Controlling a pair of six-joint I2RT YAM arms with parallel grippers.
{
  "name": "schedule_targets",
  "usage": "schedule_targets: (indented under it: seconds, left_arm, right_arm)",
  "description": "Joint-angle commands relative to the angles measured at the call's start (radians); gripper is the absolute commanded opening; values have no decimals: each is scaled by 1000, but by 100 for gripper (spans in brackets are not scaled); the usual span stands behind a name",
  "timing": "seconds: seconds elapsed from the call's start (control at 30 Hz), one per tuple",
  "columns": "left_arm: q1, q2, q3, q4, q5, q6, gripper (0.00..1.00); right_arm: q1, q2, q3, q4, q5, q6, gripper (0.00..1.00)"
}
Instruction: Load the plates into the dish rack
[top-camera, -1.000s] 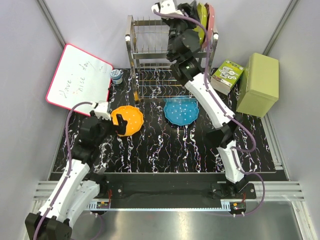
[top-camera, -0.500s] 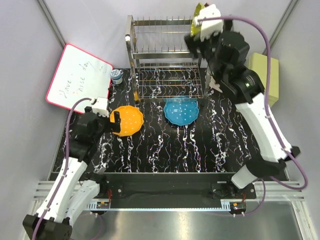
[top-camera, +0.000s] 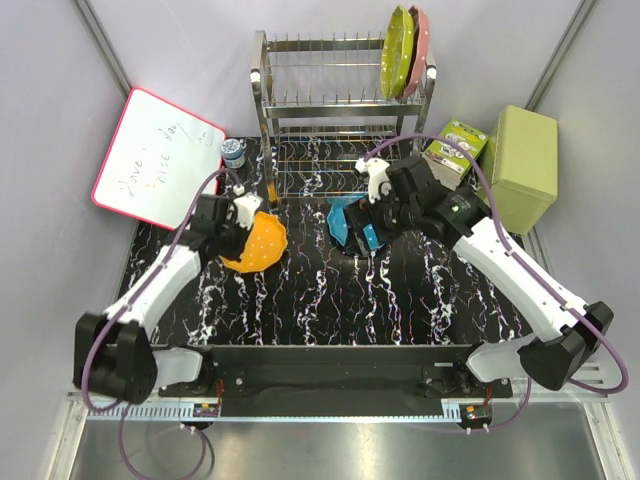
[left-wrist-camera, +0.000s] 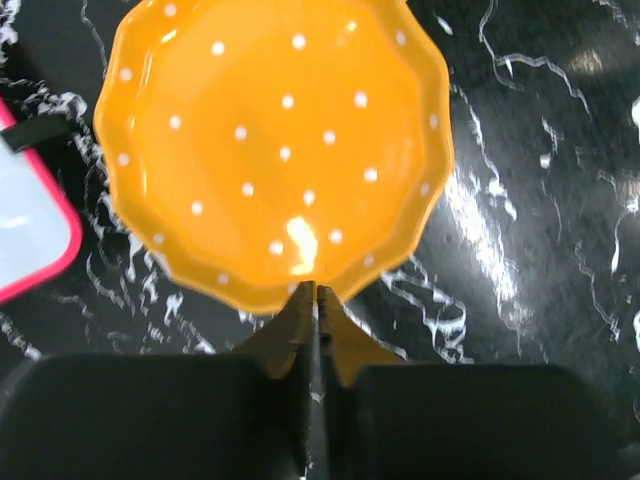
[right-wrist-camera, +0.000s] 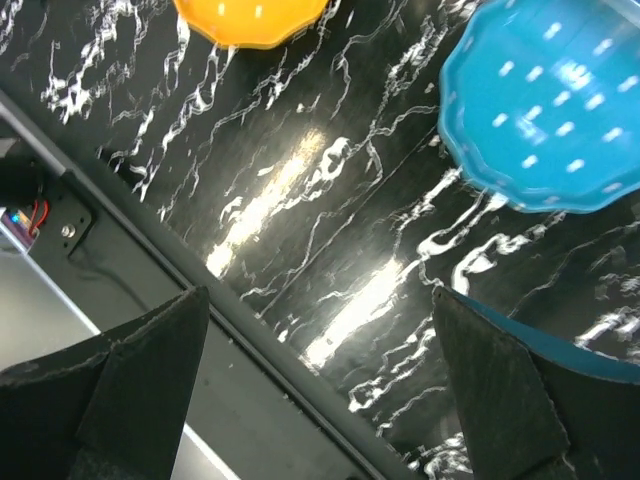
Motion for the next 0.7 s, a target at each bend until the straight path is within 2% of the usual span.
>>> schedule_targets:
  seconds: [0.0,0.03,0.23,0.67]
  left_arm:
    - [1,154,117,55,47,22,0]
    - [1,213,125,58,48,11,0]
    - [-51,344,122,117,71,7,0]
    - [-287,378,40,177,108,-55,0]
  right_arm:
    - [-5,-102,-134,155,-57,68,99]
    - [-5,-116,-156,164,-35,75,99]
    - [-20,-197,-270,195,13,129,100]
    - [-120,-263,-435,224,-33,222,100]
